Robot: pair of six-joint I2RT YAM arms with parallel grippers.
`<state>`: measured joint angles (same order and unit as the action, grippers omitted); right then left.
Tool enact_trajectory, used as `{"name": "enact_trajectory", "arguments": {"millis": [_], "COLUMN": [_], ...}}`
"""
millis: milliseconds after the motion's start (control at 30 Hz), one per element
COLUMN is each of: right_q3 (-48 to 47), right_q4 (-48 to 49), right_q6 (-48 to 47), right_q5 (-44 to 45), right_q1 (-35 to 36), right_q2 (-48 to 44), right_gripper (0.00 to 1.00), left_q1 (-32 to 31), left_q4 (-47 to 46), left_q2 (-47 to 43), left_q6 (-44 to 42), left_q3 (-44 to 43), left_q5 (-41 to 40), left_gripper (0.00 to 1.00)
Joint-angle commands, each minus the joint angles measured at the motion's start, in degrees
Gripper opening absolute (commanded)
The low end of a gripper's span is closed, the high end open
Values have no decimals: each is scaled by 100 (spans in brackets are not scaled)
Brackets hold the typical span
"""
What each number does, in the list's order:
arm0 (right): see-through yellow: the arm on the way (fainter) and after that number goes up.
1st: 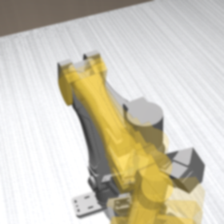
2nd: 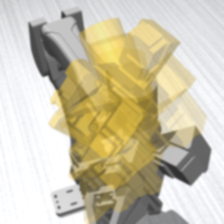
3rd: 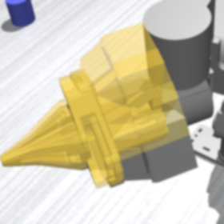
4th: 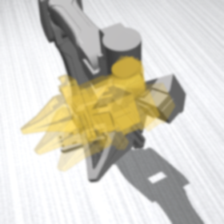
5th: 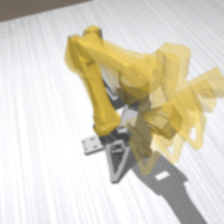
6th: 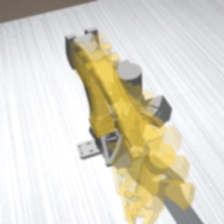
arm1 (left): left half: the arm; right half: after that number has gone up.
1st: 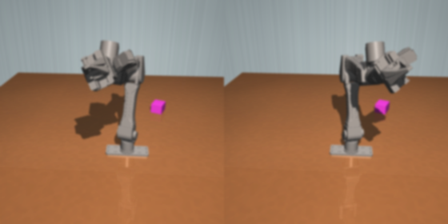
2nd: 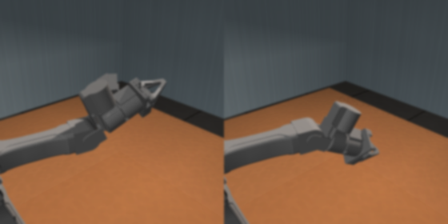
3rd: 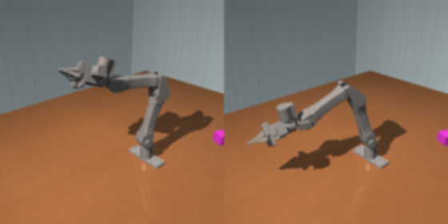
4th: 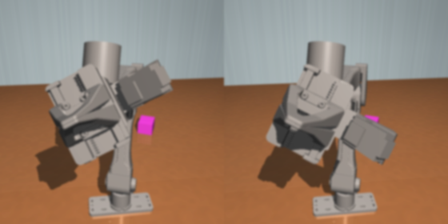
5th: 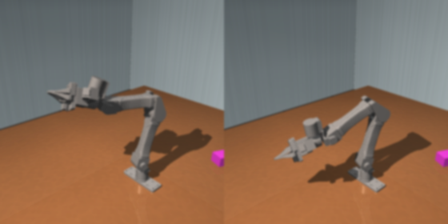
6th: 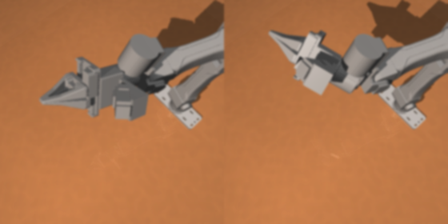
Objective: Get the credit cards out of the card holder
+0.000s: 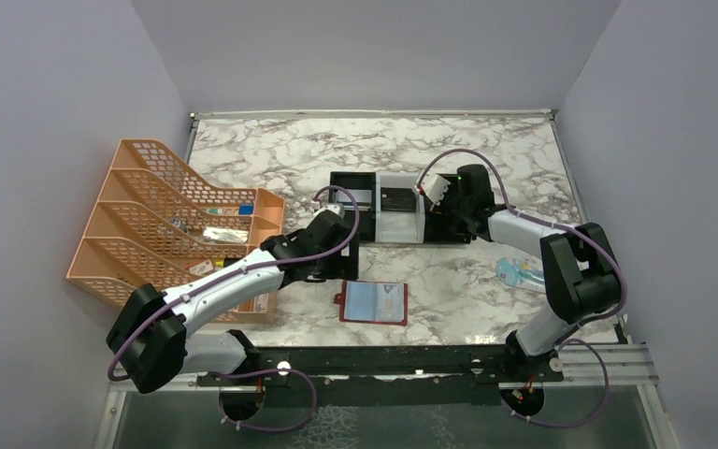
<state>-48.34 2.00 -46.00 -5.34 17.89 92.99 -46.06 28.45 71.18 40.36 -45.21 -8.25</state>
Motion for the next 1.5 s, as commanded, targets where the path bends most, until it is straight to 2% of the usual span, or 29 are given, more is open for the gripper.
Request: {"name": "enact_trajectory", "arguments": {"millis": [0, 67, 267, 467, 500, 733, 833, 900, 967, 1033, 1133, 1267, 1467], "right_q3": [-37, 12, -130, -351, -387, -372, -459, -599, -849, -1113, -1323, -1333, -1165], "right_q4": [858, 1005, 487, -75, -146, -321, 11, 171, -220, -888, -1578, -1997, -2071], "right_q6": [-262, -371, -732, -858, -831, -304, 1104, 2960, 4781, 5968, 6335, 6679, 6821], "right_q5": [-247, -404, -559, -801, -828, -736, -508, -205, 304, 62, -735, 96, 782], "right_q1": [-14, -14, -14, -14, -14, -14, -14, -16, -14, -14, -14, -14, -16], "right_q2": [119, 189, 381, 466, 446, -63, -371, -554, -630, -587, -320, -31, 70], "right_gripper": [2, 1, 5, 22, 29, 32, 33, 33, 34, 36, 37, 36, 28], "left_q1": [45, 66, 113, 133, 140, 152, 150, 150, 157, 150, 151, 153, 157], "left_q4": [59, 106, 205, 279, 284, 336, 330, 320, 306, 276, 272, 266, 265], "left_q2": [5, -27, -122, -281, -294, -365, -379, -349, -319, -313, -372, -521, -542], "left_q6": [-194, -221, -227, -252, -263, -222, -208, -181, -146, -134, -142, -97, -81], "left_q3": [-278, -280, -228, -213, -208, -196, -190, -205, -226, -224, -150, -8, 23], "left_q5": [146, 144, 139, 159, 195, 286, 249, 244, 281, 350, 368, 396, 348], "left_gripper": [96, 96, 96, 96, 96, 96, 96, 96, 96, 96, 96, 96, 96]}}
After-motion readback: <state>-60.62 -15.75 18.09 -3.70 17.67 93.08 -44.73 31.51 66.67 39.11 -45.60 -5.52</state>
